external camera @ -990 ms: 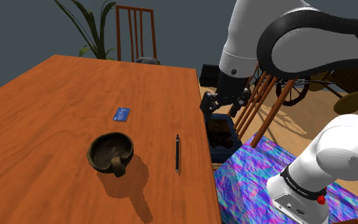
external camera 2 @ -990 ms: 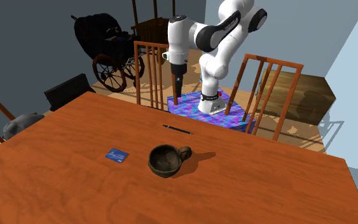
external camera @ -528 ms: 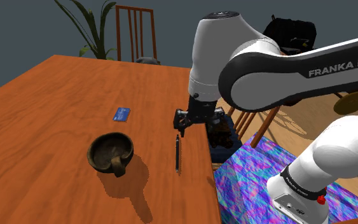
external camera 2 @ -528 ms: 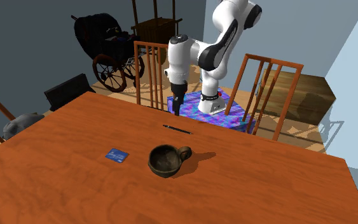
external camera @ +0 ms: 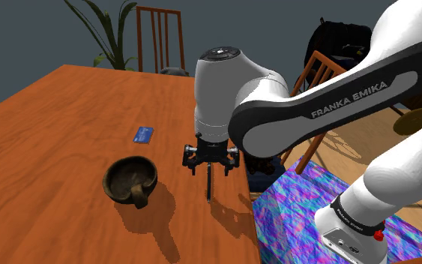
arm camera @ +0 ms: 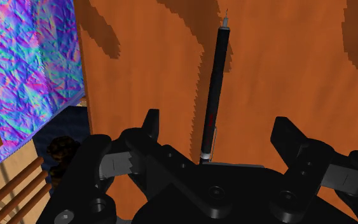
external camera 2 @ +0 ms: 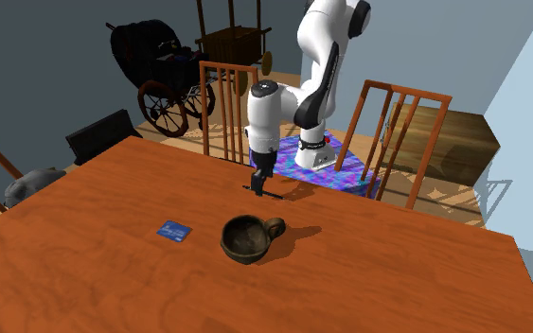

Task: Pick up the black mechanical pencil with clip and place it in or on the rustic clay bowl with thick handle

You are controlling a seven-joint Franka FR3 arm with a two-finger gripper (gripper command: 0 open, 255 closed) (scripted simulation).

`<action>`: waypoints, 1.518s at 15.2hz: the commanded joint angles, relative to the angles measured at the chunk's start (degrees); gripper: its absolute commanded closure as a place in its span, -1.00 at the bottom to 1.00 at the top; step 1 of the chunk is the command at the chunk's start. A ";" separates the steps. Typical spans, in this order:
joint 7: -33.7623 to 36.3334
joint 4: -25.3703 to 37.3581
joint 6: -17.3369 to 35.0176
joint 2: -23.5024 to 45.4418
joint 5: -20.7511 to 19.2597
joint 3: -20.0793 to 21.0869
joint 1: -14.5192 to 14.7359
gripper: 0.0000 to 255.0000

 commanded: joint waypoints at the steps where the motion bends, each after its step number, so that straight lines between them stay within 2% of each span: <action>1: 0.98 -0.62 1.61 1.37 -1.19 0.58 -0.48 -1.00; 4: 2.99 -1.91 4.69 4.14 -3.83 1.61 -1.24 -1.00; 12: 2.98 -1.91 4.68 4.13 -3.82 1.56 -1.19 -1.00; 13: 2.98 -1.91 4.68 4.13 -3.82 1.56 -1.19 1.00; 21: 3.47 -1.23 4.40 4.77 -4.54 1.71 -1.38 1.00; 23: 2.30 -1.61 3.83 3.25 -2.94 1.32 -1.03 1.00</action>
